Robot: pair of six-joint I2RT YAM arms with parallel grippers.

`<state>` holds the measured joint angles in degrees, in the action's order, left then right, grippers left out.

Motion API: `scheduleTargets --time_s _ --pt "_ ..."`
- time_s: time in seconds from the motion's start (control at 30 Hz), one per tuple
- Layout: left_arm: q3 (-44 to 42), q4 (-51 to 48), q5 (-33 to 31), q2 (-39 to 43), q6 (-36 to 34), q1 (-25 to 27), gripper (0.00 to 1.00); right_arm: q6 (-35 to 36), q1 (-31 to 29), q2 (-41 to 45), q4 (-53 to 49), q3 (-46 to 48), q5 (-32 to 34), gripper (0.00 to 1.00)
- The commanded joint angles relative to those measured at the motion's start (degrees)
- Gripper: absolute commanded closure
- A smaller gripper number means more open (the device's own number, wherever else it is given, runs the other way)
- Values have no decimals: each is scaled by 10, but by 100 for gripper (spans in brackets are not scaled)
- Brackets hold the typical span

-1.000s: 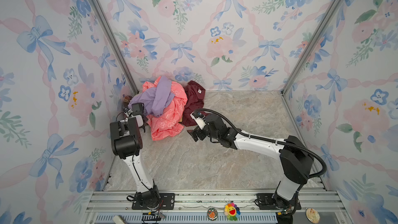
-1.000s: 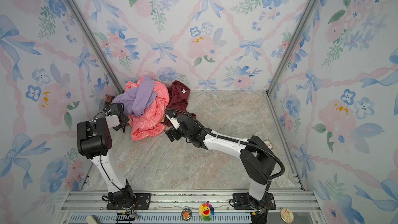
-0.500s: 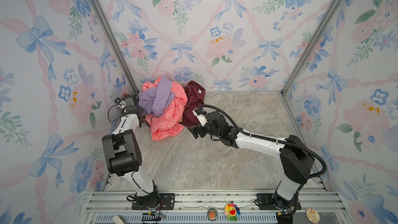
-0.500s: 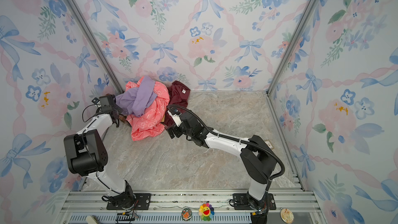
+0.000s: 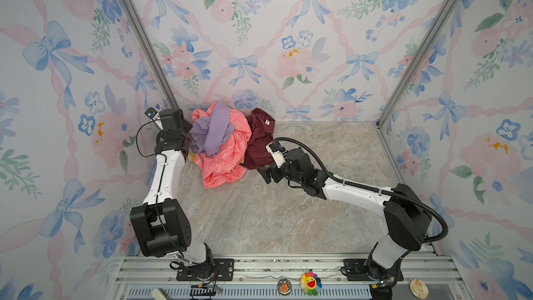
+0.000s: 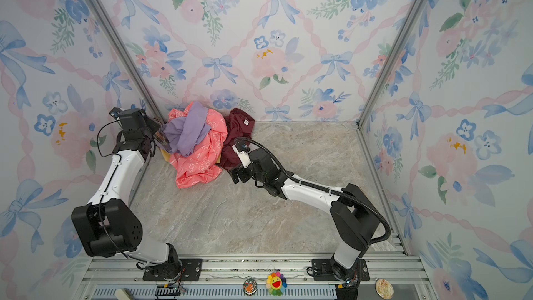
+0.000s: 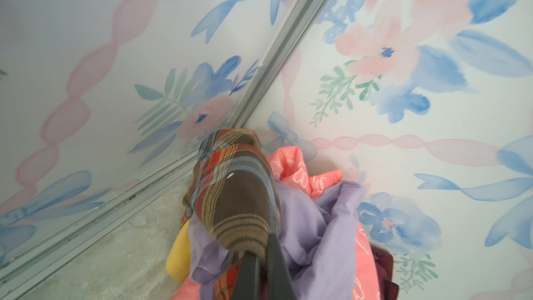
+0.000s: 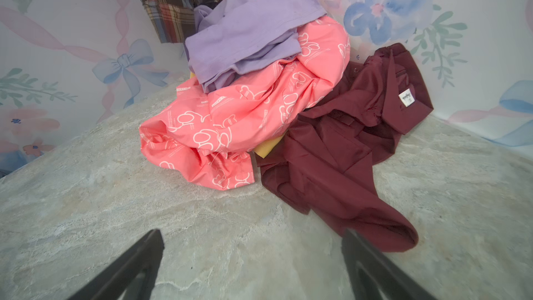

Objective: Pick out a specific cloth from the pile
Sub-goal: 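Lift the plaid cloth upward with the left gripper out of the pile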

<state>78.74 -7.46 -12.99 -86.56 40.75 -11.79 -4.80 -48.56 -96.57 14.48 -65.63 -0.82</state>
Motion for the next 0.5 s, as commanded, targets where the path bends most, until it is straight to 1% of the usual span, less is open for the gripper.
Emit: scheduleTargets --time_s 0.0,0.1,0.27,0.47 --pt "48 10 5 38 -14 18 100 -11 6 31 17 11 -12 1" --pt "89 9 3 51 -30 34 100 -9 6 39 18 15 -11 1" --pt "150 8 49 49 -40 50 100 -15 11 45 32 18 -21 1" --pt "196 9 98 46 -43 68 100 -38 2 21 76 -42 -41 0"
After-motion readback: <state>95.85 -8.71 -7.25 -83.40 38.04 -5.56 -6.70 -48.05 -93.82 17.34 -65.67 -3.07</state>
